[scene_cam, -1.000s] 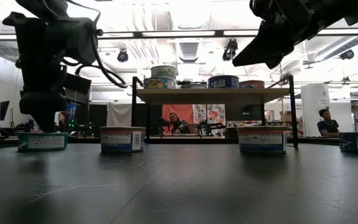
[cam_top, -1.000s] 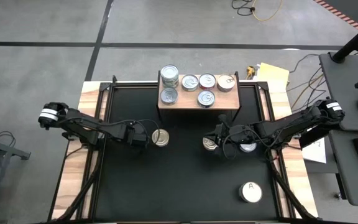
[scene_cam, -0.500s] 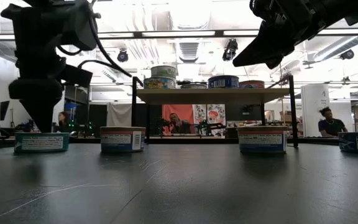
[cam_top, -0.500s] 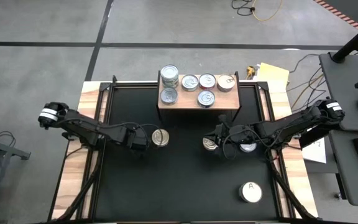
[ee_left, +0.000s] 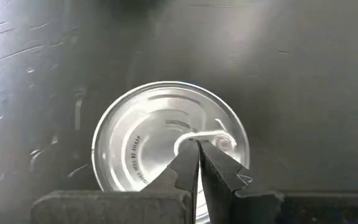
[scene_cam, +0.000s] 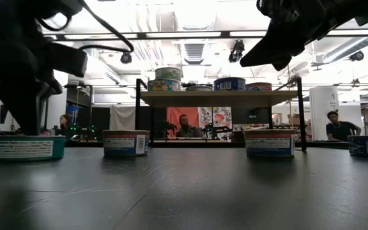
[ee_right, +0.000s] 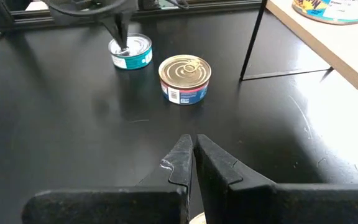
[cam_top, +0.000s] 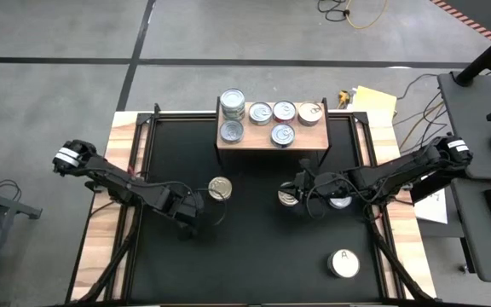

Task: Stack canned seafood by type on shelf
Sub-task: Put the green blue tuna can on the shelf

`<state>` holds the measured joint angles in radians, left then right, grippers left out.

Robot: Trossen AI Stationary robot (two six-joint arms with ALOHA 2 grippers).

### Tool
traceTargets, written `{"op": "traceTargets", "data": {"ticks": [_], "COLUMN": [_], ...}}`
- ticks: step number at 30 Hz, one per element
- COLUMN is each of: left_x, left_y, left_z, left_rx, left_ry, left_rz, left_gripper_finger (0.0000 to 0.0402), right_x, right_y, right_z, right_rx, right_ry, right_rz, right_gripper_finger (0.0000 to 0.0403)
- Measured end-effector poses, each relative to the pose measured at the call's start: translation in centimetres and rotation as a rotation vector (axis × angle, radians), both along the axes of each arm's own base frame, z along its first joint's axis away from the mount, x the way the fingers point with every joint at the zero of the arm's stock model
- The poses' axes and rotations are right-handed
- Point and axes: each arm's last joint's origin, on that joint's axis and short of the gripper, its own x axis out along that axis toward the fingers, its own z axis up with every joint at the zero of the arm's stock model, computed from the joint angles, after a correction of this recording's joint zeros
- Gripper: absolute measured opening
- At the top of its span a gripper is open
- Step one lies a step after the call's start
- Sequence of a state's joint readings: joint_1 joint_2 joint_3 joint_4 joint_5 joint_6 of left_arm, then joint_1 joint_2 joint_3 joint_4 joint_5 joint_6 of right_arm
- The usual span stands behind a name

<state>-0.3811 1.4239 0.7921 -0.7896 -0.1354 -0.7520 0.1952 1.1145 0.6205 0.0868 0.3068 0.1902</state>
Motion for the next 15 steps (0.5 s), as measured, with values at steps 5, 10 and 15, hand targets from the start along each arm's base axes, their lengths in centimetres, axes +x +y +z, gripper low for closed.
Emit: {"op": "traceTargets", "data": {"ticks": [5, 10, 15], "left_x": [-0.2, -0.3, -0.8], "left_y": [-1.3, -2.1, -2.9], "left_z": [0.4, 0.8, 0.8], "left_rx": [-0.007, 0.006, 0.021], "left_ry": [-0.019, -0.04, -0.038], "left_rz": [-0.017, -0.036, -0.088], "left_gripper_finger": [0.0, 0.0, 0.0], "right_x": [0.0, -0.1, 0.3], "right_y": [0.3, 0.6, 1.3], "right_z": [0.0, 0.1, 0.2], "right_rx": [0.021, 0.051, 0.069], "right_ry": [-0.003, -0.019, -0.064], "right_rz": [0.001, -0.005, 0.014], "right_gripper_finger": [0.0013, 0.0013, 0.0013]}}
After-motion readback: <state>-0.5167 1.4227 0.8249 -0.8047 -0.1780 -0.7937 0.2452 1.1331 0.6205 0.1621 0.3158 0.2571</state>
